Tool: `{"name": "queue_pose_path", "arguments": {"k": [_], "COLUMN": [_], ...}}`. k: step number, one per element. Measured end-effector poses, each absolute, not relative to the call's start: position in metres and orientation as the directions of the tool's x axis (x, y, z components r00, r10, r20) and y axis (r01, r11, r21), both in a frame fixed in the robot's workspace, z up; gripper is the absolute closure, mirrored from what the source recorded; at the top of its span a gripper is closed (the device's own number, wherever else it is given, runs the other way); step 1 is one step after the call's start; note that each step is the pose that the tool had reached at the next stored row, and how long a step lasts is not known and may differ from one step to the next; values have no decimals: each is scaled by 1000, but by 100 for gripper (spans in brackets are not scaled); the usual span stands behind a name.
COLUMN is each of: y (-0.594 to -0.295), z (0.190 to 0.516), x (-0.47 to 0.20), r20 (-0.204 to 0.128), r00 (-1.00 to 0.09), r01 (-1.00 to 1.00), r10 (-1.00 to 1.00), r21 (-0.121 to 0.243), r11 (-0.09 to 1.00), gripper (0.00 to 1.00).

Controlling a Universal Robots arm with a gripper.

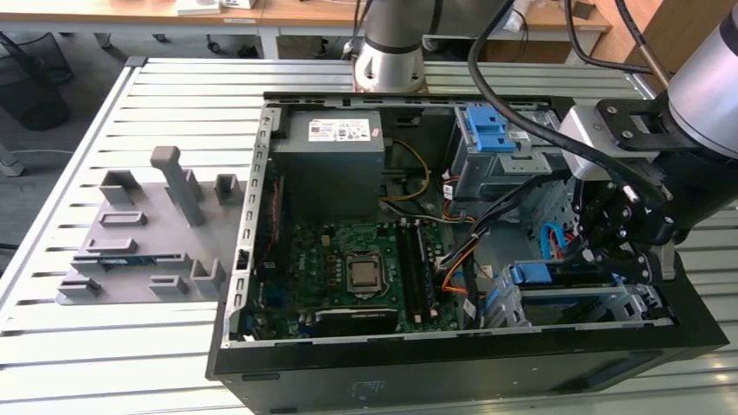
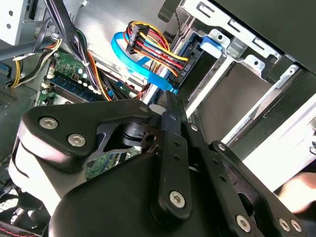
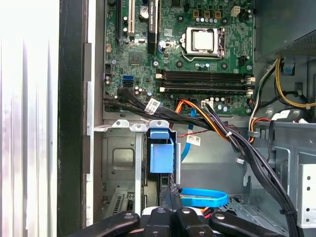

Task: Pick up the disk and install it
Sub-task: 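Insert the second disk wire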

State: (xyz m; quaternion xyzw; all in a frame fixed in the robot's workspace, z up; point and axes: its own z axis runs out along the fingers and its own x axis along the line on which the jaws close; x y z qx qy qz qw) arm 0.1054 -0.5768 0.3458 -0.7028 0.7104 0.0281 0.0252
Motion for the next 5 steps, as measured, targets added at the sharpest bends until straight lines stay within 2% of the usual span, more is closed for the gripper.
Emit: {"name": "queue_pose_path", "arguments": {"k": [5], "y": [-577], "z": [346], "x": [105], "r20": [-75], "r00": [-11], "r01": [-1000], "r10": [-997], "r21": [5], "r11": [11], "gripper": [89]}}
